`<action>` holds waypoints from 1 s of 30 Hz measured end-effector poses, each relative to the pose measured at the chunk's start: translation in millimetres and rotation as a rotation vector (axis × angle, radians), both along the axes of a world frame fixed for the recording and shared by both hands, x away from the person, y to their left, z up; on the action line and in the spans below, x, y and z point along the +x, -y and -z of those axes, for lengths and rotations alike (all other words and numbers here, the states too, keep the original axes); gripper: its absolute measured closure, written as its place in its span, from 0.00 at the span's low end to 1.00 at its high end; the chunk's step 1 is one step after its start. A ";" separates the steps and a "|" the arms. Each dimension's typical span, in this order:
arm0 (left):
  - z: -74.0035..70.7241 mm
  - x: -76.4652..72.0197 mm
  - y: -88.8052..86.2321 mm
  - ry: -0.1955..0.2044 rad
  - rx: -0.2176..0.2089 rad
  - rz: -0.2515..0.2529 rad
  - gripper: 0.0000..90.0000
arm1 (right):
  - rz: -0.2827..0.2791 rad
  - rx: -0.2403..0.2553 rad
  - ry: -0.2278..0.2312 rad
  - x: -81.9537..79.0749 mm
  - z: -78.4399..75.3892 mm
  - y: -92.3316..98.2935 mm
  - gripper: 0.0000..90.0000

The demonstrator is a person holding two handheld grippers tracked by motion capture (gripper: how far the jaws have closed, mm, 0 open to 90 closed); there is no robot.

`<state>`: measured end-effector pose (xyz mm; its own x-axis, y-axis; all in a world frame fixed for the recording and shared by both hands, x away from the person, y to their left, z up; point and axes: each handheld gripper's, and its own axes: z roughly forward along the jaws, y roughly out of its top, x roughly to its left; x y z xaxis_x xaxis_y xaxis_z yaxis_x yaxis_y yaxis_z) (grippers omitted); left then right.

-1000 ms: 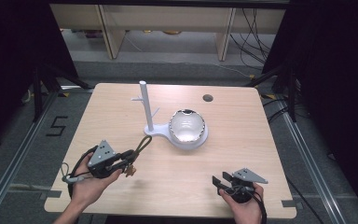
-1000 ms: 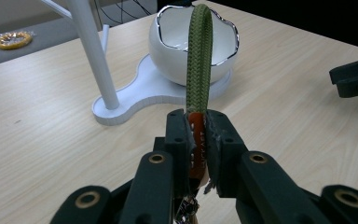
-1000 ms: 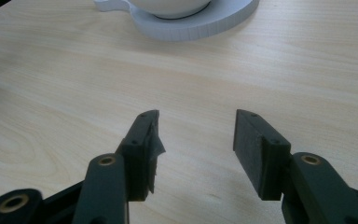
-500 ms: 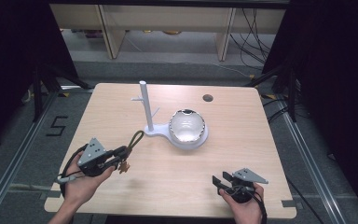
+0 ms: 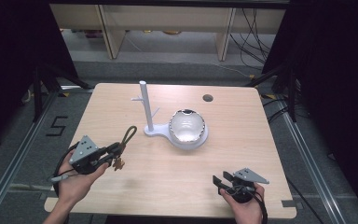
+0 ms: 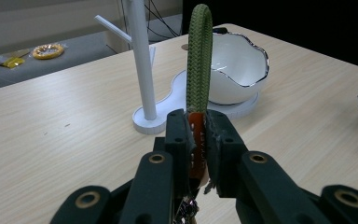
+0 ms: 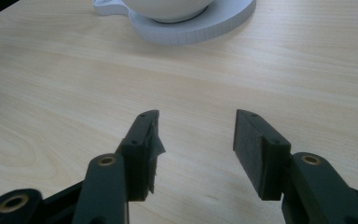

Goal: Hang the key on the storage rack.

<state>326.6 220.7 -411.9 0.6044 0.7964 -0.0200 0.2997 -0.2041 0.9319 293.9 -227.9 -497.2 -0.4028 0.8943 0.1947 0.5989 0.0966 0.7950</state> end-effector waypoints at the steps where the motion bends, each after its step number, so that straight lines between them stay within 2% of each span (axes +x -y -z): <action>1: 0.0 0.0 0.0 0.000 0.000 0.000 0.88 | 0.000 0.000 0.000 0.0 0.0 0.0 0.57; 3: -0.5 0.2 -1.9 0.001 -0.006 -0.007 0.88 | -0.002 0.006 0.018 1.2 2.0 0.1 0.57; 5: -0.7 0.9 -3.6 0.010 -0.016 -0.010 0.88 | -0.005 0.014 0.016 1.4 2.1 -0.4 0.57; 7: -1.9 0.6 -5.6 0.009 -0.014 -0.021 0.88 | -0.005 0.001 0.003 0.3 0.5 0.3 0.57; 8: -2.6 1.0 -7.5 0.014 -0.017 -0.026 0.88 | 0.023 0.027 -0.024 -2.0 -0.4 -3.1 0.57; 21: -4.4 7.7 -12.8 0.051 -0.060 -0.057 0.88 | 0.026 0.024 -0.022 -2.0 -0.3 -2.9 0.57; 22: -4.2 8.6 -13.1 0.052 -0.066 -0.062 0.88 | 0.018 0.011 -0.014 -1.8 -0.7 -1.5 0.57; 23: -4.2 8.6 -13.1 0.052 -0.066 -0.062 0.88 | 0.017 0.032 -0.011 -1.1 0.7 -2.9 0.57; 25: -4.1 11.4 -14.2 0.056 -0.077 -0.072 0.88 | 0.008 0.029 -0.001 -1.0 0.5 -1.9 0.57; 26: -4.1 12.3 -14.3 0.057 -0.078 -0.075 0.88 | -0.008 0.004 0.023 0.3 0.7 0.4 0.57; 28: -4.1 14.0 -14.0 0.061 -0.082 -0.081 0.88 | 0.010 0.040 -0.009 -1.5 0.1 -2.2 0.57; 30: -4.2 16.0 -13.6 0.066 -0.085 -0.089 0.88 | 0.018 0.026 -0.004 -0.7 1.1 -2.1 0.57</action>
<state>342.6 234.2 -407.7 0.5338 0.8440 -0.0524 0.2505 -0.0987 0.9631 293.1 -225.8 -498.3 -0.3859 0.8960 0.2197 0.6036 0.0652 0.7946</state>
